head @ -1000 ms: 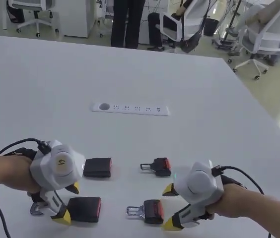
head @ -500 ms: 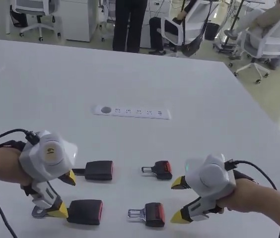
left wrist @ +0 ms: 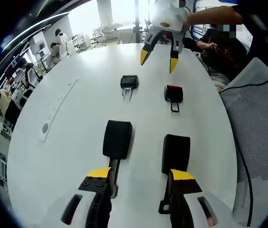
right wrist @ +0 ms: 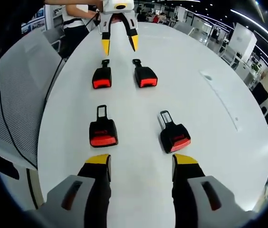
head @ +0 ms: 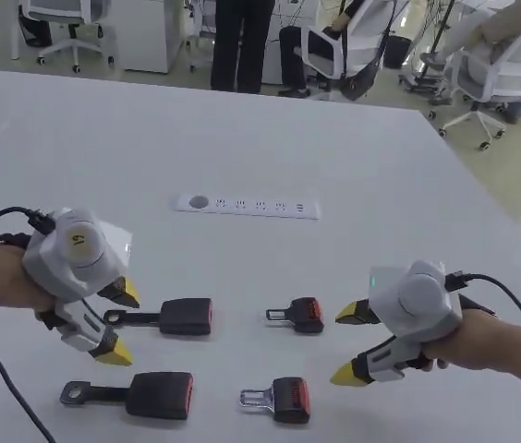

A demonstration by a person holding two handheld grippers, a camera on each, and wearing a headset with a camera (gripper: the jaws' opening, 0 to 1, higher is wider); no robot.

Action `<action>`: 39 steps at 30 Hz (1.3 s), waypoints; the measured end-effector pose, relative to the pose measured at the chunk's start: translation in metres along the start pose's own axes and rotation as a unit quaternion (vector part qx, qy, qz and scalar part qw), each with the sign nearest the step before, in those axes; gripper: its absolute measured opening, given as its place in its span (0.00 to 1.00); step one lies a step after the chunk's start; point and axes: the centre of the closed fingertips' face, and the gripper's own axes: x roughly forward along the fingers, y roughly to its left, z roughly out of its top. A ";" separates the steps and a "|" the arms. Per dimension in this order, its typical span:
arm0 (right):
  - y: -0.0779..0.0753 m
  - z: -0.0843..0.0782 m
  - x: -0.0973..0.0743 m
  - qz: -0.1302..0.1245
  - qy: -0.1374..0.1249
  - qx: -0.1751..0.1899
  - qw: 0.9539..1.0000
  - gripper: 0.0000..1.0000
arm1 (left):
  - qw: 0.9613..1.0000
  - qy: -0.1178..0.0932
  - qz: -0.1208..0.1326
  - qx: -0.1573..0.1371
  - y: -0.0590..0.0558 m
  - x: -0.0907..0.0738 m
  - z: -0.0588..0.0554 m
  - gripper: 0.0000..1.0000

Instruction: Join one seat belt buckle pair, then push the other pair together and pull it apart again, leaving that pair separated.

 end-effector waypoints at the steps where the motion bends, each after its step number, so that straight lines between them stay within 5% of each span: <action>1: -0.002 0.000 0.000 -0.001 -0.002 0.001 1.000 0.50 | 1.000 -0.001 0.001 -0.002 0.002 0.000 0.001 0.48; 18: -0.051 0.003 0.006 -0.044 -0.047 0.022 0.998 0.48 | 0.999 -0.017 0.031 -0.020 0.042 0.015 0.012 0.48; 28: -0.064 0.003 0.022 -0.032 -0.035 0.011 0.999 0.47 | 1.000 -0.007 0.013 -0.011 0.046 0.034 0.015 0.47; 39: -0.059 0.004 0.037 0.002 -0.012 -0.005 1.000 0.44 | 1.000 0.008 -0.004 -0.004 0.050 0.052 0.012 0.44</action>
